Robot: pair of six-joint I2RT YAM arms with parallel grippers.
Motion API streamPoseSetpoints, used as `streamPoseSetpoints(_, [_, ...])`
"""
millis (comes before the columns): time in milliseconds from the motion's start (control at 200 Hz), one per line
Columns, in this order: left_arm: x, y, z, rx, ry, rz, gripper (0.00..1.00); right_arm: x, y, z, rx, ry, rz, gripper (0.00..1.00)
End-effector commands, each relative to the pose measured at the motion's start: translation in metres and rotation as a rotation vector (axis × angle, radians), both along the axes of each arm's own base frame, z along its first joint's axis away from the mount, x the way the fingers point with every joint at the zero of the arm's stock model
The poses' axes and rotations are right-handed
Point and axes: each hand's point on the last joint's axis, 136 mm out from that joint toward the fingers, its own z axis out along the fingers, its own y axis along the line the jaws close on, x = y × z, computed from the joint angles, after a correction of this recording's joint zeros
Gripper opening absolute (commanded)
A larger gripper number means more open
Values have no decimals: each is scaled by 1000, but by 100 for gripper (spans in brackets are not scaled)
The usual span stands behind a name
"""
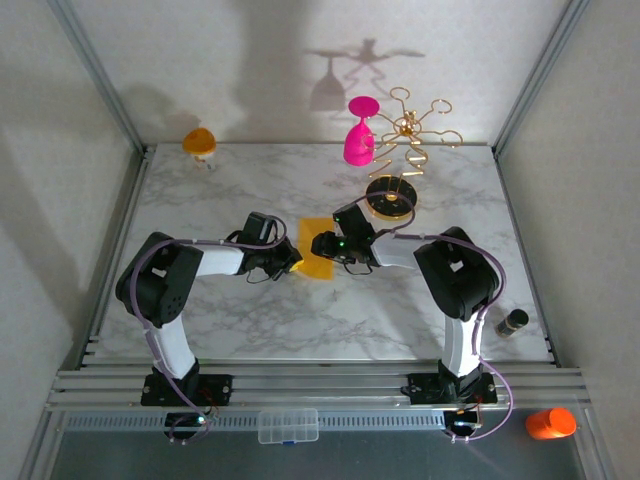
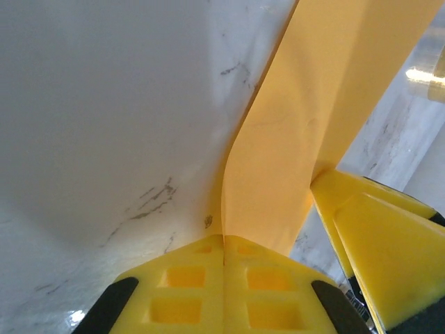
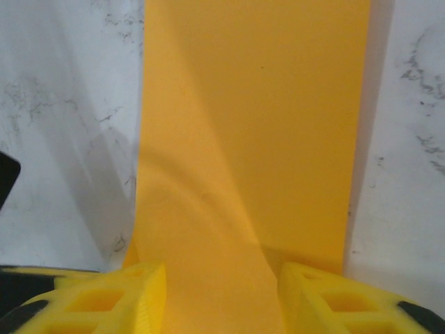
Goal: Fold a paper plane with a square sheet of paper (pick it up from the middle)
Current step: Third fold the triangle at the center of the table.
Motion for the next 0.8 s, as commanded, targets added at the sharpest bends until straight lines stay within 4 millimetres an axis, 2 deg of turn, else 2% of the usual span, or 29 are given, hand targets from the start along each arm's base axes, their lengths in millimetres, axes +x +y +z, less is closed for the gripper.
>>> streamPoseSetpoints(0, [9, 2, 13, -13, -24, 15, 0, 5, -16, 22, -68, -121, 42, 55])
streamPoseSetpoints(145, [10, 1, 26, -35, -21, 44, 0, 2, -22, 53, -79, -318, 130, 67])
streamPoseSetpoints(215, [8, 1, 30, -45, -11, 65, 0, -4, -23, 66, -76, -419, 174, 68])
streamPoseSetpoints(355, [6, 0, 39, -77, 9, 108, 0, -21, -17, 79, -114, -626, 293, 68])
streamPoseSetpoints(426, [7, -1, 44, -96, 11, 134, 0, -23, -19, 79, -153, -708, 316, 69])
streamPoseSetpoints(446, [7, -1, 45, -95, 12, 141, 0, -31, -10, 79, -149, -731, 351, 69])
streamPoseSetpoints(646, [7, 0, 51, -97, 6, 169, 0, -58, 15, 78, -193, -930, 520, 71])
streamPoseSetpoints(796, [6, -1, 52, -93, 5, 164, 0, -58, 27, 65, -281, -985, 583, 70])
